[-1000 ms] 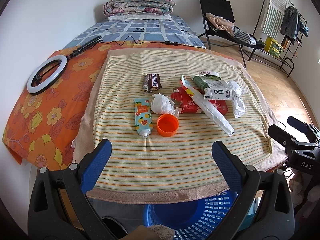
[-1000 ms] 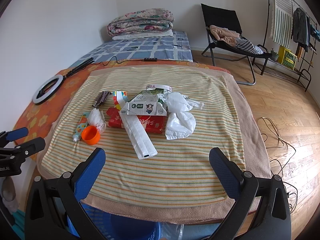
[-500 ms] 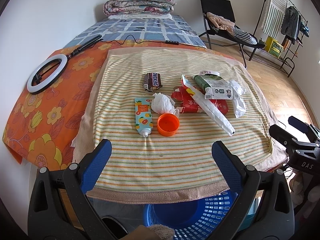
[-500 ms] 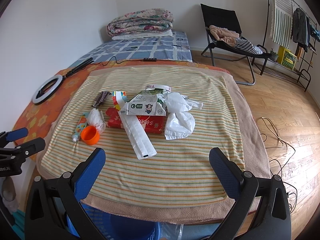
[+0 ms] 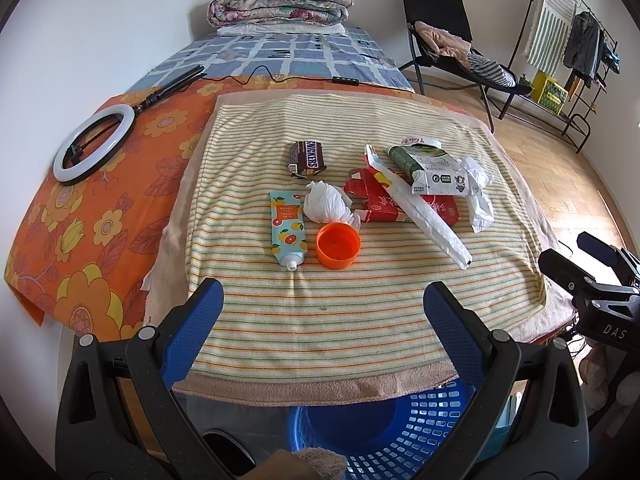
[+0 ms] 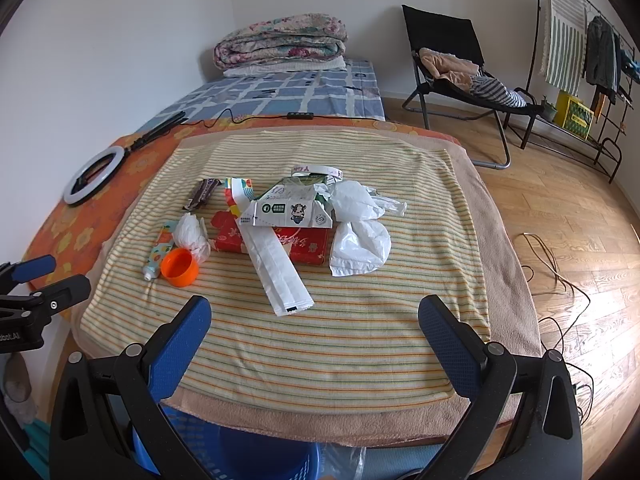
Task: Collect trash
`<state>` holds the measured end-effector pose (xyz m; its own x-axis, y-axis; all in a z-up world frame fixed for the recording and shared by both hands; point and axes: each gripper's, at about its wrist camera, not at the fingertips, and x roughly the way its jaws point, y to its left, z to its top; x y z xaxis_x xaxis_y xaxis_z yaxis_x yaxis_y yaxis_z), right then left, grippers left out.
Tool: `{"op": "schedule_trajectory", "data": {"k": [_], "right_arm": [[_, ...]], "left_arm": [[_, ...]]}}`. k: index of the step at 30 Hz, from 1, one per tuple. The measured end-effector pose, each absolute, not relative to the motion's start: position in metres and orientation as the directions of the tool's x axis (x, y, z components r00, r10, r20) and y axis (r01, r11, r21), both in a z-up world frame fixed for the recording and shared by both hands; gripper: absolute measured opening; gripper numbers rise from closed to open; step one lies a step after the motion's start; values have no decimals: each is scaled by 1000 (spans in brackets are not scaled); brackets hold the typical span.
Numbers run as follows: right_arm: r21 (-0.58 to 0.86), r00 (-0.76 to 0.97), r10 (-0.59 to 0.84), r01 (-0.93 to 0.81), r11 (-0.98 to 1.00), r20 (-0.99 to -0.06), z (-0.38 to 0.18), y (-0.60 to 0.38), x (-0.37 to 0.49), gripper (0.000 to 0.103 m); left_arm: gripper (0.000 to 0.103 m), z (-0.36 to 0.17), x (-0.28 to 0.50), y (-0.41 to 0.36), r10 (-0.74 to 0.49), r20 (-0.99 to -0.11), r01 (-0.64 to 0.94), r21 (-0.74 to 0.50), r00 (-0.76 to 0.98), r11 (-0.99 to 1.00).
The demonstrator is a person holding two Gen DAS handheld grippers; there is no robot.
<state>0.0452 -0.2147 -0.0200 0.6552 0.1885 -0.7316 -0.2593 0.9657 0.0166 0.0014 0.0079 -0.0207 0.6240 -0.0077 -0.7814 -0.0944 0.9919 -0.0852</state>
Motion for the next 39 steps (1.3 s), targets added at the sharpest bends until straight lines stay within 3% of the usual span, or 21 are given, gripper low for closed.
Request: {"op": "schedule_trajectory", "data": {"k": [15,27,36,39], "right_arm": [[28,595,194,-277,961,-780,-35,-214,53,103],[-6,611,243,-376,927,-753,-46,-206,55,103],[60,577,290,-384,921,-763,-48,-224,74,103],[106,554,318,-380,919,-770,-48,-232,81,103]], "left_arm": [[102,-32,-1,17,62,-791,-118,-13,609,993],[102,-52,17,29,20,-845,-115,-49,534,992],[82,-63,36,15,-37,-873,-67,-79,487,995],[81,-66,42,13,-44,-877,-66,-86,479,994]]}}
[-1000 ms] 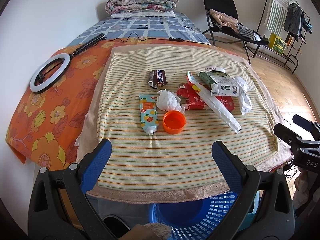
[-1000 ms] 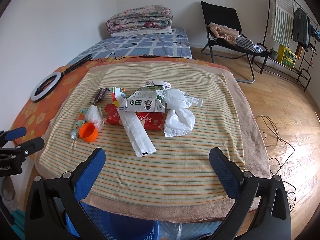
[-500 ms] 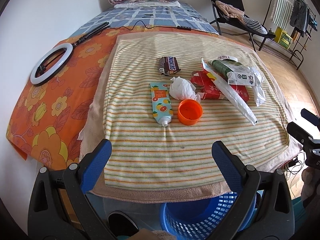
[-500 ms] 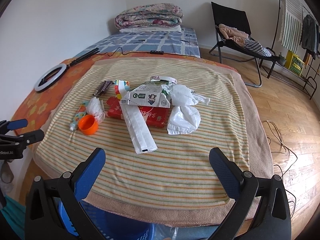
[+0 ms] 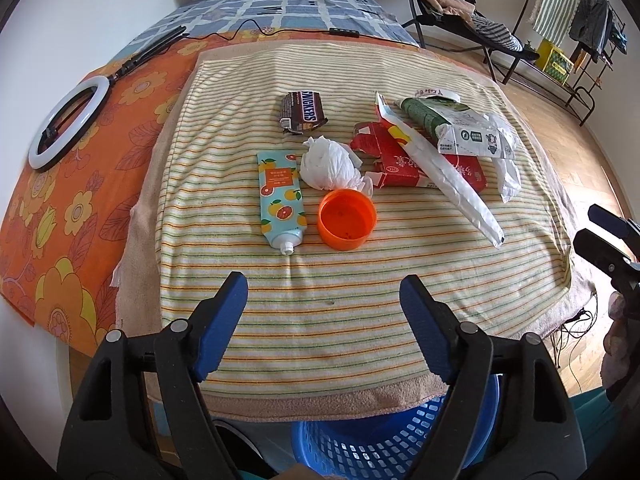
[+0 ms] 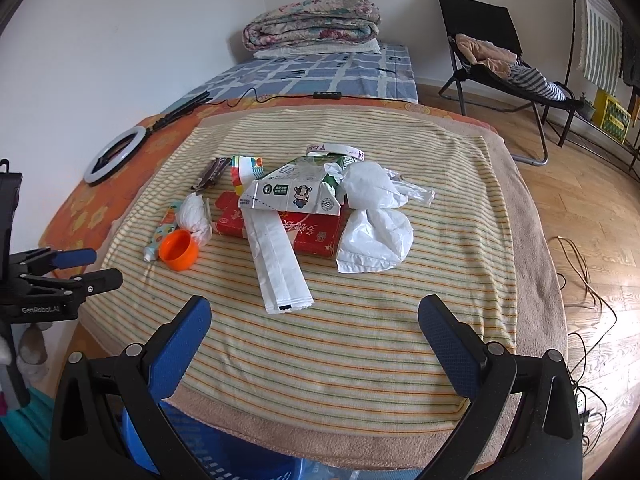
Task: Collect trash
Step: 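Grasp the orange bottle cap with the left tool while the right tool grasps the white plastic bag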
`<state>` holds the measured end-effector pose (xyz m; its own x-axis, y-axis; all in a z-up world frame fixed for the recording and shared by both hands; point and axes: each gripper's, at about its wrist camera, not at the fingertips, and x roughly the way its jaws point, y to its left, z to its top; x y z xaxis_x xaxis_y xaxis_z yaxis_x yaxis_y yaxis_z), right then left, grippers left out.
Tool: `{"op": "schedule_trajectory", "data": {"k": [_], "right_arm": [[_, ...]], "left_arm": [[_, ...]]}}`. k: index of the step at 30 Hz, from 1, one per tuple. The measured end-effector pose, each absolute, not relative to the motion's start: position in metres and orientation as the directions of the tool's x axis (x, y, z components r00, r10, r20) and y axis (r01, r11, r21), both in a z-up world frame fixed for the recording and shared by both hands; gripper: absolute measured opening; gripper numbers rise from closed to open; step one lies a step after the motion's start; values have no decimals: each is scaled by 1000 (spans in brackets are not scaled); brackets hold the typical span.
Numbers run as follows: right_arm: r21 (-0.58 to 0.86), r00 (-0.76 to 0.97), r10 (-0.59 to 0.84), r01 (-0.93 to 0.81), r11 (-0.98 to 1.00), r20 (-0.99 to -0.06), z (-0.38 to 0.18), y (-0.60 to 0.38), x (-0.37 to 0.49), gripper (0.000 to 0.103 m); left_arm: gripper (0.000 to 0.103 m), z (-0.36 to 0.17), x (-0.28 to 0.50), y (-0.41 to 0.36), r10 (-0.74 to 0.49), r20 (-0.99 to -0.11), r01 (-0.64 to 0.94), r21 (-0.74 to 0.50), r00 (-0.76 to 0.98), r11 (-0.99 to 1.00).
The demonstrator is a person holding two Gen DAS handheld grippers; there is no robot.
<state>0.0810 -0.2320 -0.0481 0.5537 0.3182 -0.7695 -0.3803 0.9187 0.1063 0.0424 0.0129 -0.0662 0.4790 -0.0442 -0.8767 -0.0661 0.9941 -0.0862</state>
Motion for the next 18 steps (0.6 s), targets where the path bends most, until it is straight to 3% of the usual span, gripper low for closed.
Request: {"op": "schedule_trajectory", "data": {"k": [6,18], "right_arm": [[146,521,352,-395,907,-778,-50,-236,94,101],[100,540,261,-309,946,-800,-65,-260,162,95]], "left_arm": [[72,-73,53,10,-79,-887,-58,-118,455,991],[60,-92,89,16,-78,-903,-66,-117,423,991]]}}
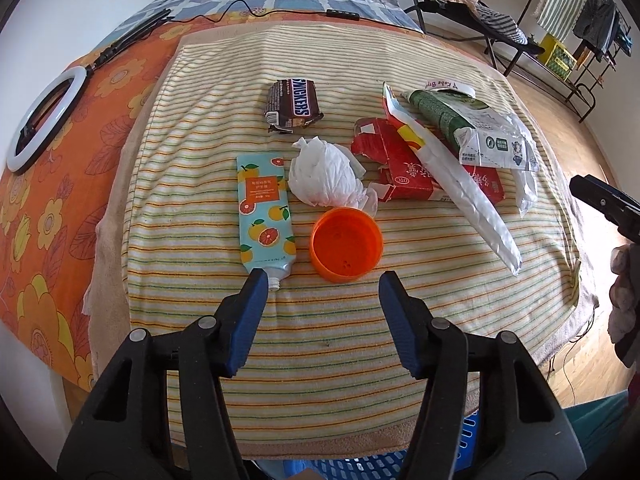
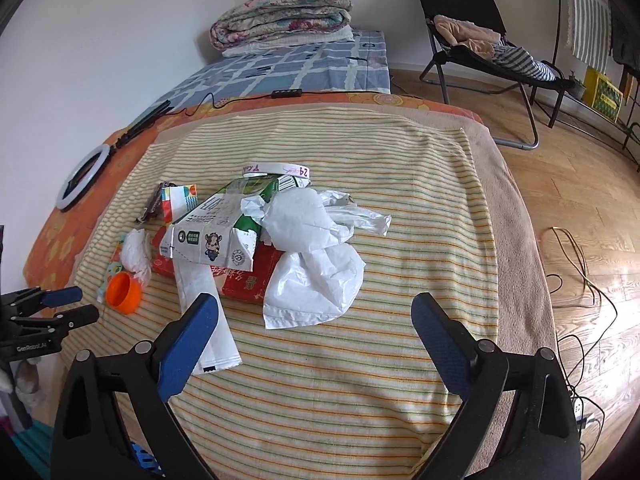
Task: Collect trash
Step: 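Grasp the orange bottle cap with the left tool while the right tool grasps the white plastic bag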
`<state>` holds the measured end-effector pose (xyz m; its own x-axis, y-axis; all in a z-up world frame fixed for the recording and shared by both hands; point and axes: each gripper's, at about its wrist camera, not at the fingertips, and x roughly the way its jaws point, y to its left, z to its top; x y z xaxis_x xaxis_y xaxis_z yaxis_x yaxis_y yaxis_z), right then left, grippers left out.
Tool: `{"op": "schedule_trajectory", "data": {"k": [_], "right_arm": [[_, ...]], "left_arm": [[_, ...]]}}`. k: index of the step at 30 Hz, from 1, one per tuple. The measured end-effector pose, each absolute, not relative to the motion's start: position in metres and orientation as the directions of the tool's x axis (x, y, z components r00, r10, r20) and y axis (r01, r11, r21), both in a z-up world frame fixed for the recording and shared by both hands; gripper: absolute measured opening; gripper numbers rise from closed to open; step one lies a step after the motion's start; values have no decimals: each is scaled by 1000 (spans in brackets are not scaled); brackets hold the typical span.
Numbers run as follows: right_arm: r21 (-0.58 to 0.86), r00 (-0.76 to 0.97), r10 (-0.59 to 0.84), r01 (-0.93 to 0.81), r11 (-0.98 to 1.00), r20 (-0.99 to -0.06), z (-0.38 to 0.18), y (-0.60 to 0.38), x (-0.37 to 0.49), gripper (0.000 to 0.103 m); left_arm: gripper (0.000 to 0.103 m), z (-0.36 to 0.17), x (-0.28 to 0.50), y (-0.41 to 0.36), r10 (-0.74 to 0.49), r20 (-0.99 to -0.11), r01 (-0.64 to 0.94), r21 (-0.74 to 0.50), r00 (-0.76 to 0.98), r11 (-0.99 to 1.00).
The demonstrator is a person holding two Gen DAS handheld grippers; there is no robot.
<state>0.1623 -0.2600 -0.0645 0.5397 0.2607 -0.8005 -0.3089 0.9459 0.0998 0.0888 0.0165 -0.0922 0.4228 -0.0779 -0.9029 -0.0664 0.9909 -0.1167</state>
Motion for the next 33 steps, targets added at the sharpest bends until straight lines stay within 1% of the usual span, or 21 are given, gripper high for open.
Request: {"op": "schedule_trajectory", "data": {"k": [6,10,15,17,18,22,25,28,30,31,32,33], "right_arm": [[128,499,269,-298,946,-824,-80,-264,183,94],[130,480,271,-306,943,-834,-88,-261,192,94],[149,459,280,-300,942,-843,-98,-257,200,94],[155,454,280,-294,943,-846,-101,-255,205,94],[162,451,283,-289,944,-846,-102,-255,208,94],[187,450,294,-267,945,-843,-104,-253,217,94],[179,453,285,-263,948,-845,-108,-252,224,88],[184,438,284,-256,949,-853,-116,-251,230,80],[215,416,310,-260,941,-855,-120,-252,232,62],[230,414,324,-261,938,-850,-120,-252,232,60],[236,417,332,-264,935,-846,-119,-252,232,55],[238,417,338,-273,932,-844,-117,-252,231,45]], "left_arm": [[60,-103,105,9,-80,-913,-45,-107,399,993],[60,-109,112,1,-55,-916,-19,-68,396,997],[60,-116,121,1,-48,-923,-23,-62,381,998],[54,-118,124,0,-50,-924,-16,-61,379,998],[49,-120,124,-1,-54,-925,-12,-63,377,998],[48,-121,125,-2,-61,-924,-6,-68,378,998],[48,-120,126,-1,-72,-922,-8,-81,380,997],[48,-121,126,0,-75,-921,-4,-83,383,997],[48,-120,125,-1,-75,-920,-3,-82,386,997],[48,-119,124,0,-75,-918,-3,-82,389,997],[48,-118,123,0,-74,-917,-4,-82,392,997],[48,-117,123,1,-73,-916,-5,-82,395,997]]}}
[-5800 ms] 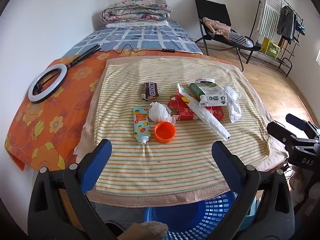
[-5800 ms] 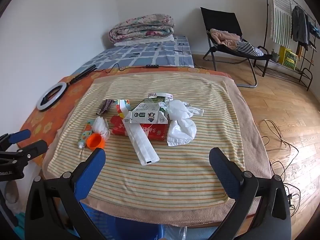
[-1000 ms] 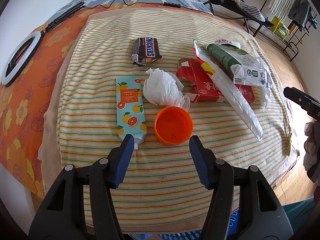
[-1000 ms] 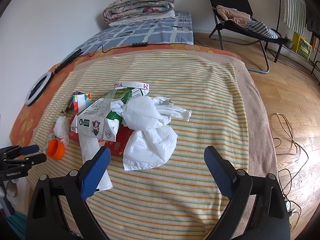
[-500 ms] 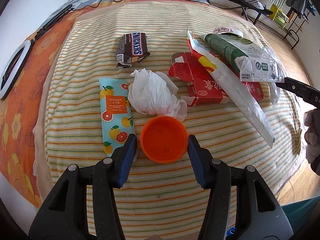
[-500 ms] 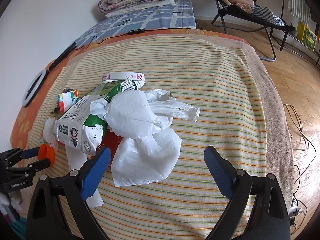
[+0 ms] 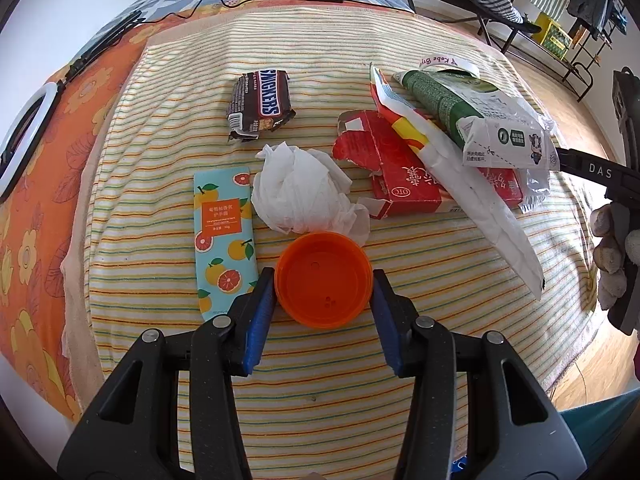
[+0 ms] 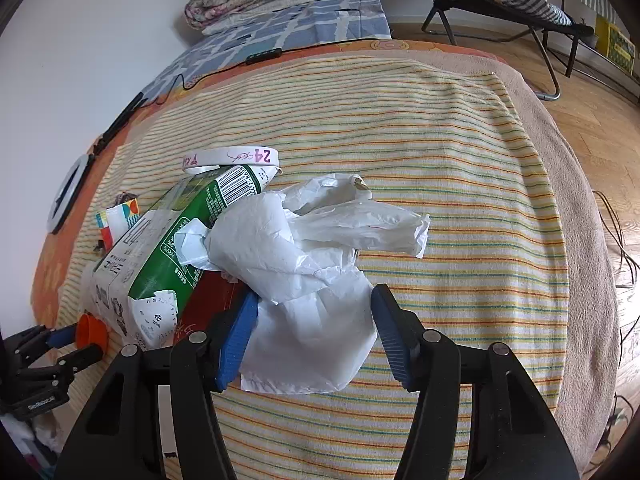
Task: Collect trash
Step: 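Grasp the orange bottle cap with the left tool while the right tool grasps the white plastic bag, then carry the orange cap and white bag down over the blue basket with both tools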
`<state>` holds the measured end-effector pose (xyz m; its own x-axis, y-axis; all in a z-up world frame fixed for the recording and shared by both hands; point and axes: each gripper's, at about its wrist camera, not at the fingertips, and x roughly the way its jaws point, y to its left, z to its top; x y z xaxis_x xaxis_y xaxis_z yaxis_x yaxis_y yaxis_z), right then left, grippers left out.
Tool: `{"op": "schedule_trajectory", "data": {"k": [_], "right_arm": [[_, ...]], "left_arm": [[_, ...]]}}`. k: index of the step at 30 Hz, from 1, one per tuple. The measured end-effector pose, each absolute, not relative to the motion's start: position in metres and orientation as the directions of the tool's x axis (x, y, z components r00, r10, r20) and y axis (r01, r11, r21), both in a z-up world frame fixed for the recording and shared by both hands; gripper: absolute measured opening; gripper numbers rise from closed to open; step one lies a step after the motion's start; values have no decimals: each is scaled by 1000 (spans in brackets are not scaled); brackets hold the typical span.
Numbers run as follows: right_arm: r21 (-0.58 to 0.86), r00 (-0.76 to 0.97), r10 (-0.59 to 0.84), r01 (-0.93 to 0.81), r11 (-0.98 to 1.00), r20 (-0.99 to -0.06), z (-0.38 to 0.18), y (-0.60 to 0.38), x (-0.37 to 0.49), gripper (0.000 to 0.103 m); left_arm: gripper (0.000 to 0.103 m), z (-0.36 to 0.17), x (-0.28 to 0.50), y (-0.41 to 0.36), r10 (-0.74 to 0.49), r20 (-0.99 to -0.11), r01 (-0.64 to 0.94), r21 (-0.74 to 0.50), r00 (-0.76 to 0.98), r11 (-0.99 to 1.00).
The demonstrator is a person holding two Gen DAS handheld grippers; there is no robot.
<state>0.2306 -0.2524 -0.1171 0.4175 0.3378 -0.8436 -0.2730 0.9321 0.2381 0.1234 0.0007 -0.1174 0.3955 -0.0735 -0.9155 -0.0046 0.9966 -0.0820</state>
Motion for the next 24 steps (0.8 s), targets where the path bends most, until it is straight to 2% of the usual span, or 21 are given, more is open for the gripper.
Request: {"op": "schedule_trajectory", "data": {"k": [3,12,22,24], "right_arm": [[220,436,333,-289,932,-836,-111,-251,226,35],[183,470,322,-318,930,-822,-99,-252,213,16],[158,500,306,-317,935,-810,-89,-259,203,8],[149,517,301,-314,938,-801,-84,-261,201,4]], "left_arm": [[48,-113,122,2,-69,-911,-5,-77,408,997],[48,-105,113,4,-59,-900,-4,-68,432,998],[48,-94,104,-1,-57,-887,16,-56,457,998],[48,-90,102,-1,-57,-883,15,-56,466,998]]}}
